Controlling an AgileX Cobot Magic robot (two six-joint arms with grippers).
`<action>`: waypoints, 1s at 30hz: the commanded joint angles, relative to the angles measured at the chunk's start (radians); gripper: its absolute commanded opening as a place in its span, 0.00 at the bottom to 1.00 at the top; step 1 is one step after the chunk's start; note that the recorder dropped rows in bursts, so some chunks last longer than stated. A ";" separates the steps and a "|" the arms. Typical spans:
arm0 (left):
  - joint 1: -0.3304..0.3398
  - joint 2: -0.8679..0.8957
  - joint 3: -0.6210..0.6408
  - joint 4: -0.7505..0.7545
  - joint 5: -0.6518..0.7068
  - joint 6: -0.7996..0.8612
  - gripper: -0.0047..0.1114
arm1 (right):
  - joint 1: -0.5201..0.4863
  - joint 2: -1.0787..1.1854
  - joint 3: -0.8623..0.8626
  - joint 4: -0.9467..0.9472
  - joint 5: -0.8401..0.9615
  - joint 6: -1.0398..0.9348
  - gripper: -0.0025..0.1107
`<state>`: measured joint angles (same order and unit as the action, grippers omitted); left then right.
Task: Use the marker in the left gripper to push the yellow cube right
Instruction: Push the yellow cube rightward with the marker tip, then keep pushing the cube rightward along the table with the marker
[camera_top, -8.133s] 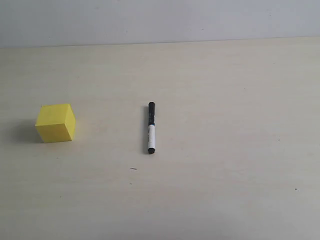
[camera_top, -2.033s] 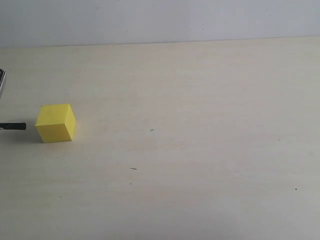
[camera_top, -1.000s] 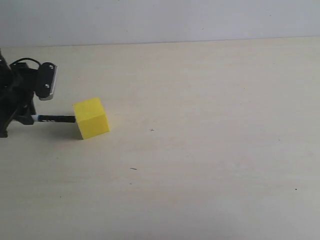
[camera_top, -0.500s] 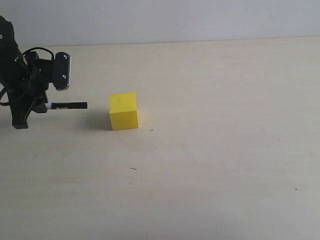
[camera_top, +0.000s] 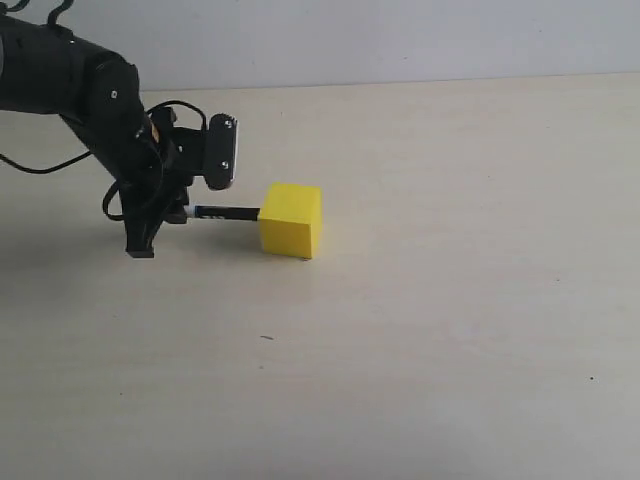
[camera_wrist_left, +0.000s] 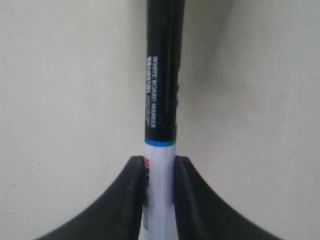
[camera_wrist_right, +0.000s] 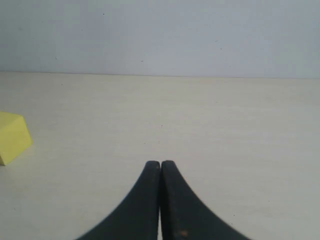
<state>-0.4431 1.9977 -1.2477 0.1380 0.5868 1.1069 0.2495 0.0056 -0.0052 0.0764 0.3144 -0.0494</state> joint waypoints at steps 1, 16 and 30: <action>0.016 0.001 -0.019 0.031 -0.016 -0.058 0.04 | -0.005 -0.006 0.005 -0.004 -0.009 -0.001 0.02; -0.084 0.001 -0.019 0.008 -0.027 -0.069 0.04 | -0.005 -0.006 0.005 -0.004 -0.009 -0.001 0.02; -0.054 0.001 -0.019 0.015 0.011 -0.094 0.04 | -0.005 -0.006 0.005 -0.004 -0.009 -0.001 0.02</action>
<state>-0.4988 1.9977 -1.2581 0.1535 0.5852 1.0212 0.2495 0.0056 -0.0052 0.0764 0.3144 -0.0494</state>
